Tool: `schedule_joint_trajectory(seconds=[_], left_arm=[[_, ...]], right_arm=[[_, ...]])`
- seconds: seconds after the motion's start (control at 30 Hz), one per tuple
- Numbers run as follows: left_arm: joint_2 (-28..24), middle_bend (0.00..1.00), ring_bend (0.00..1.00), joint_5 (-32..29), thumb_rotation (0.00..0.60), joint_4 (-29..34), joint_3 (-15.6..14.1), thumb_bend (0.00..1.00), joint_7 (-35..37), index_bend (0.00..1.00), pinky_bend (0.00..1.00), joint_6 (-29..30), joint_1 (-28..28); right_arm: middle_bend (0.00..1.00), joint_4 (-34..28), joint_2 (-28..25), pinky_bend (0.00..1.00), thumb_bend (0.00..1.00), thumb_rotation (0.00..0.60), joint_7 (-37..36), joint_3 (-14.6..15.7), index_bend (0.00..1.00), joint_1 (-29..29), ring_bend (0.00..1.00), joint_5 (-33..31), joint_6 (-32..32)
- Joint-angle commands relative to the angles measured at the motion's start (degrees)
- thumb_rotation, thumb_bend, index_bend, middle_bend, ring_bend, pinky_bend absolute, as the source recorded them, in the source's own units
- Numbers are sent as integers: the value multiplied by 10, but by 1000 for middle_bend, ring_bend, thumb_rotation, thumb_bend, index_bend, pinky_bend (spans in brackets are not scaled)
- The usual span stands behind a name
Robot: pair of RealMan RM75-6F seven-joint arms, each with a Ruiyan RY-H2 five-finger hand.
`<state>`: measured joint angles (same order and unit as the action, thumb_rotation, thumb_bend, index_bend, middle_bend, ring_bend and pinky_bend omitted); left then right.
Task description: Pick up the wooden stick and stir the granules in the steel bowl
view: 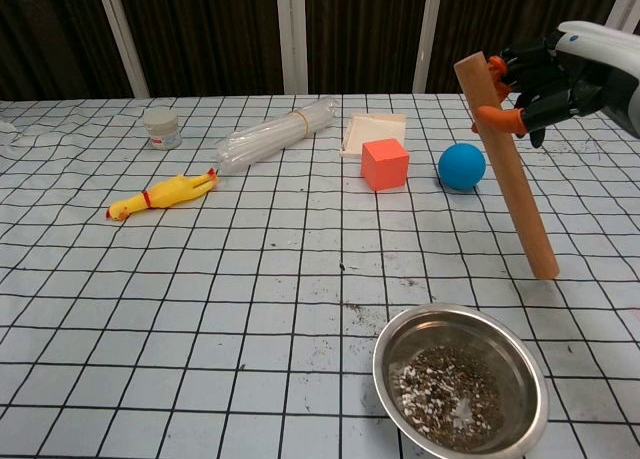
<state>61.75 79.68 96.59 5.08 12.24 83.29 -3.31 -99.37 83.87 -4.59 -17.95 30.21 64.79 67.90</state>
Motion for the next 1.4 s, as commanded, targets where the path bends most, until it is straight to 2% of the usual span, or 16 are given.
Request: schedule_joint_trajectory(seconds=[0.03, 0.43, 0.63, 0.8, 1.0, 1.13, 1.3, 1.4], left_arm=[[0, 0, 0, 0, 600, 0, 0, 122, 0, 0, 0, 0, 0], [0, 0, 0, -2, 600, 1, 0, 123, -3, 0, 0, -2, 0], [1, 0, 0, -2, 600, 2, 0, 122, -3, 0, 0, -2, 0], [1, 0, 0, -1, 600, 2, 0, 122, -6, 0, 0, 1, 1], [6, 0, 0, 3, 600, -3, 2, 122, -13, 0, 0, 12, 2], [6, 0, 0, 2, 600, -2, 2, 123, -12, 0, 0, 15, 5], [8, 0, 0, 3, 600, -6, 2, 123, -12, 0, 0, 23, 9], [8, 0, 0, 3, 600, -8, 2, 123, -10, 0, 0, 24, 10]], right_arm=[[661, 1, -1, 637, 754, 600, -39, -12, 862, -9, 626, -6, 0], [666, 25, 12, 659, 754, 600, -169, -26, 871, -33, 635, 33, 22], [667, 45, 31, 659, 754, 600, -257, -30, 872, -52, 637, 86, 72], [666, 57, 33, 659, 754, 600, -324, -18, 872, -66, 637, 132, 99], [667, 54, 3, 658, 754, 600, -365, 0, 872, -68, 637, 160, 82], [667, 34, -26, 659, 755, 600, -353, -7, 872, -66, 637, 161, 75], [667, -20, -83, 658, 754, 600, -340, -22, 873, -77, 637, 149, 76], [666, -43, -114, 658, 754, 600, -340, -16, 873, -90, 637, 155, 79]])
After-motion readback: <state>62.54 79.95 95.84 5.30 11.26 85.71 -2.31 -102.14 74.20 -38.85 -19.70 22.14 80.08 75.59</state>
